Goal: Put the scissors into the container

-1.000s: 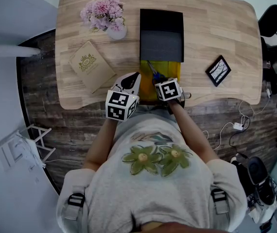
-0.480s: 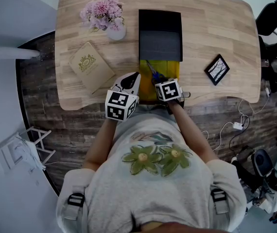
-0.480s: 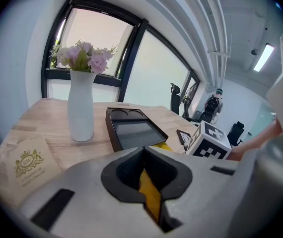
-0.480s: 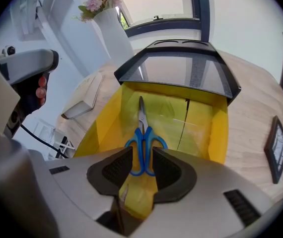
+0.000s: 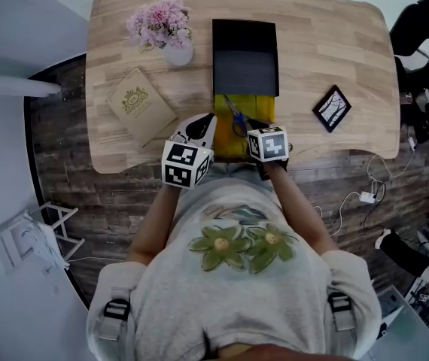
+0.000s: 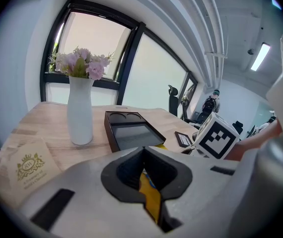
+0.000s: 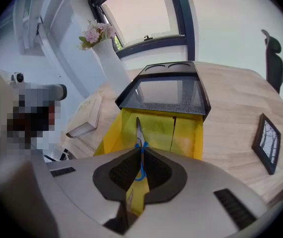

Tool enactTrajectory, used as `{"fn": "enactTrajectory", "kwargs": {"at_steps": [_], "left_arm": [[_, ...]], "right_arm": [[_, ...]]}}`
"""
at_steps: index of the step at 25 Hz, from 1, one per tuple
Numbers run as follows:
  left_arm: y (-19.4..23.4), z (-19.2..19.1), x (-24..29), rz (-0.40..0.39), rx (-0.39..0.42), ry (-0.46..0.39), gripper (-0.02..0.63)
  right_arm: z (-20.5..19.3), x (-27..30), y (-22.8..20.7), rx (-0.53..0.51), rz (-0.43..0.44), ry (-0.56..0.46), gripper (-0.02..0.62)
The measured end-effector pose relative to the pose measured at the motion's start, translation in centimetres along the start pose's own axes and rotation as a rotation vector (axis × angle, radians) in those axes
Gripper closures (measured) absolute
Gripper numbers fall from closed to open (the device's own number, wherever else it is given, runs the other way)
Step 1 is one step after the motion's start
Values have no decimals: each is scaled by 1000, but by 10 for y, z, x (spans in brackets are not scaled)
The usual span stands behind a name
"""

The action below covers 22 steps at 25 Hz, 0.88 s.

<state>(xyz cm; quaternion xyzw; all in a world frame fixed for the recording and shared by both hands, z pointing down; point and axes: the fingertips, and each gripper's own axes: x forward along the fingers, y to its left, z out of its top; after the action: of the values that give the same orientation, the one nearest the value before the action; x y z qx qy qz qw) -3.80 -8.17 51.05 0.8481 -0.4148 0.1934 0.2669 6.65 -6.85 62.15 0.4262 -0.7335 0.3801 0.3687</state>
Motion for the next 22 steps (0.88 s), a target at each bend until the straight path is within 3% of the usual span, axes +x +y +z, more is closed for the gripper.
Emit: {"fn": "enactTrajectory", "kwargs": {"at_steps": [3,11,22], "left_arm": [[-2,-1,-3,-1,3,-2,598],[-12,-6,-7,-18,13,3,598],[-26,-9,-7,-49,27,8,598]], "right_arm": [[4,-9,8,15,42,-45,581],[23,-40,51,27,253,-188,589],[29,-62,73,-25,294,-239,589]]}}
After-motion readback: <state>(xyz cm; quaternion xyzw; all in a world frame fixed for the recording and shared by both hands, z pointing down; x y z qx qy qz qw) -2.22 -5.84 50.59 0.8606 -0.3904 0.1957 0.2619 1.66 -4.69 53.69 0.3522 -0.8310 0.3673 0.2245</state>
